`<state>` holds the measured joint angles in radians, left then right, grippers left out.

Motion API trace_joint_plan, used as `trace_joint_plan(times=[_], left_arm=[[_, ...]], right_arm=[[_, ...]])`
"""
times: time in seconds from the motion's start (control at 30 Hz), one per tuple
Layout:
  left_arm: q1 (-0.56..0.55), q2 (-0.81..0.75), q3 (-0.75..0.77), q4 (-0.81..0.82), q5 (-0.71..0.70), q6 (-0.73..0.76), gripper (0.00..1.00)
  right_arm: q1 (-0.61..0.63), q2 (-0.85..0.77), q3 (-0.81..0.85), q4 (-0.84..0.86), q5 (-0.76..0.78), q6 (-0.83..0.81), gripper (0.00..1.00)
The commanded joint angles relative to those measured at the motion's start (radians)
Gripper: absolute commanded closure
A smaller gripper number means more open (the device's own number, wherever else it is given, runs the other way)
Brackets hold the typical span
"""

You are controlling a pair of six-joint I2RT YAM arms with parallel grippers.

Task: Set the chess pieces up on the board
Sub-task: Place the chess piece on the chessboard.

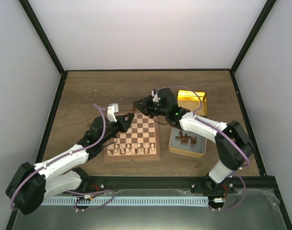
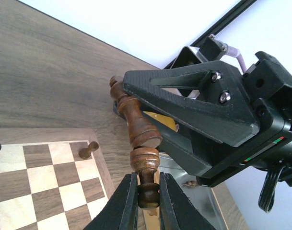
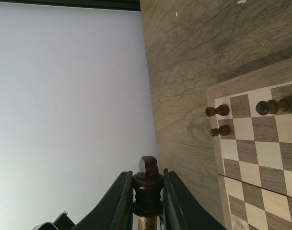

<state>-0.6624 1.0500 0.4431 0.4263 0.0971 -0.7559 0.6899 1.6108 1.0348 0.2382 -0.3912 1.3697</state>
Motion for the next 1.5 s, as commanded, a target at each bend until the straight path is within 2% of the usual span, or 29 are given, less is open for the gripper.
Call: trace_joint_plan(times=[0.0,0.13,0.27,0.43,0.57,0.7,0.93,1.1,1.27,1.47], left_arm=[[0.0,-0.029,0.041,-0.105,-0.04,0.044,0.96],[0.022,-0.06,0.091,-0.295,-0.054,0.107,0.96],[0.107,-0.045,0.204,-0.574,0.017,0.188,0.96],[0.285,0.133,0.405,-1.01,0.168,0.37,0.96],[0.338,0.252,0.499,-1.171,0.241,0.468,0.96],[0.337,0.328,0.561,-1.246,0.239,0.526,0.96],[0.319,0.465,0.607,-1.306,0.066,0.55,0.96],[0.313,0.556,0.725,-1.323,-0.024,0.557,0.96],[0.311,0.656,0.825,-1.359,-0.028,0.59,0.95],[0.309,0.72,0.858,-1.362,0.013,0.615,0.94]], right_arm=[[0.008,-0.003,0.028,-0.006,0.058,-0.044,0.9],[0.008,-0.03,0.012,-0.036,0.183,-0.131,0.9],[0.007,-0.078,-0.002,-0.087,0.313,-0.268,0.89],[0.007,-0.161,-0.058,-0.142,0.444,-0.356,0.89],[0.007,-0.214,-0.103,-0.175,0.502,-0.38,0.89],[0.007,-0.242,-0.136,-0.193,0.519,-0.385,0.89],[0.007,-0.25,-0.167,-0.2,0.513,-0.385,0.89],[0.007,-0.242,-0.174,-0.195,0.501,-0.383,0.89],[0.007,-0.244,-0.173,-0.193,0.496,-0.388,0.89],[0.007,-0.256,-0.165,-0.198,0.508,-0.402,0.89]])
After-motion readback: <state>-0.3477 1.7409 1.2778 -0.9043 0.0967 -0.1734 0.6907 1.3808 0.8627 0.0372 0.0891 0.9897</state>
